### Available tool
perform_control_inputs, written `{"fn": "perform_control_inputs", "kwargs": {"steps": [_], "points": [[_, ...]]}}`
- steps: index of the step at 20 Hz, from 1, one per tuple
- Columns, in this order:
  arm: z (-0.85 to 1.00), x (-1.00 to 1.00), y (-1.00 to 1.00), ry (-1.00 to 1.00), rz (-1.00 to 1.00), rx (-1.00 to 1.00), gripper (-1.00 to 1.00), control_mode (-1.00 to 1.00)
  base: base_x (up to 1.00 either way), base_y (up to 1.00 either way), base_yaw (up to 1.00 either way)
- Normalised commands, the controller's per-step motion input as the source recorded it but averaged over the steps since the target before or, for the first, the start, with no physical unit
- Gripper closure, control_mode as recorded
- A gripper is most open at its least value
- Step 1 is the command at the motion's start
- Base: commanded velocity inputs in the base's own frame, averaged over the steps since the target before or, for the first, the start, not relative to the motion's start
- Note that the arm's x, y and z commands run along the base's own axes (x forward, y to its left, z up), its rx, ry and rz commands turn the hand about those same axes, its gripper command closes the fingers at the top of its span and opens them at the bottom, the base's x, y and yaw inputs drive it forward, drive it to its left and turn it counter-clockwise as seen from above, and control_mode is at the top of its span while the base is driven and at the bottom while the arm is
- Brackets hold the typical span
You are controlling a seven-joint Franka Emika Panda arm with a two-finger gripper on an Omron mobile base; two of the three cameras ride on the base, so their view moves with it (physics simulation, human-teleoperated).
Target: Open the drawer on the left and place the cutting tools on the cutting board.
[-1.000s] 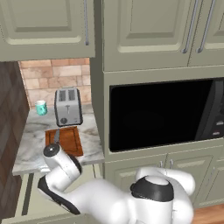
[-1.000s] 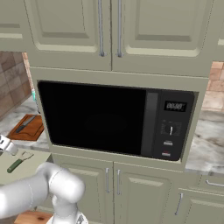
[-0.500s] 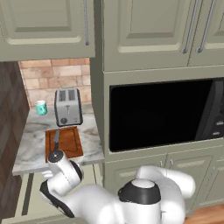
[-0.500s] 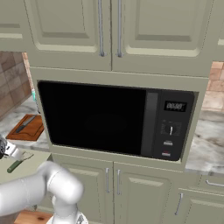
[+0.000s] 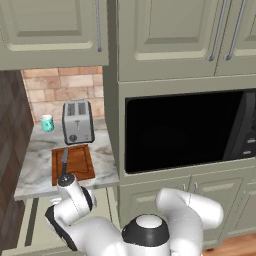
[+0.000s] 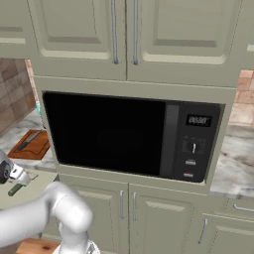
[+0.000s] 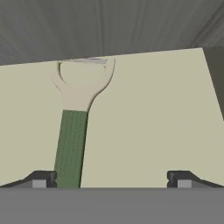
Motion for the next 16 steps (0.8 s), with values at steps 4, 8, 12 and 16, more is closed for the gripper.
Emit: {"fn": "perform_control_inputs", "kwargs": {"steps": [4,8,12,16], "points": [[-0.28,0.07,0.01,0.02,0.0,0.0,-1.0,-1.0,0.0,0.0,0.0],[-0.23,0.07,0.08,0.0,0.0,0.0,-1.0,-1.0,0.0,0.0,0.0],[-0.18,0.08,0.14,0.0,0.0,0.0,-1.0,-1.0,0.0,0.0,0.0],[-0.17,0.09,0.18,0.0,0.0,0.0,-1.0,-1.0,0.0,0.0,0.0]]}}
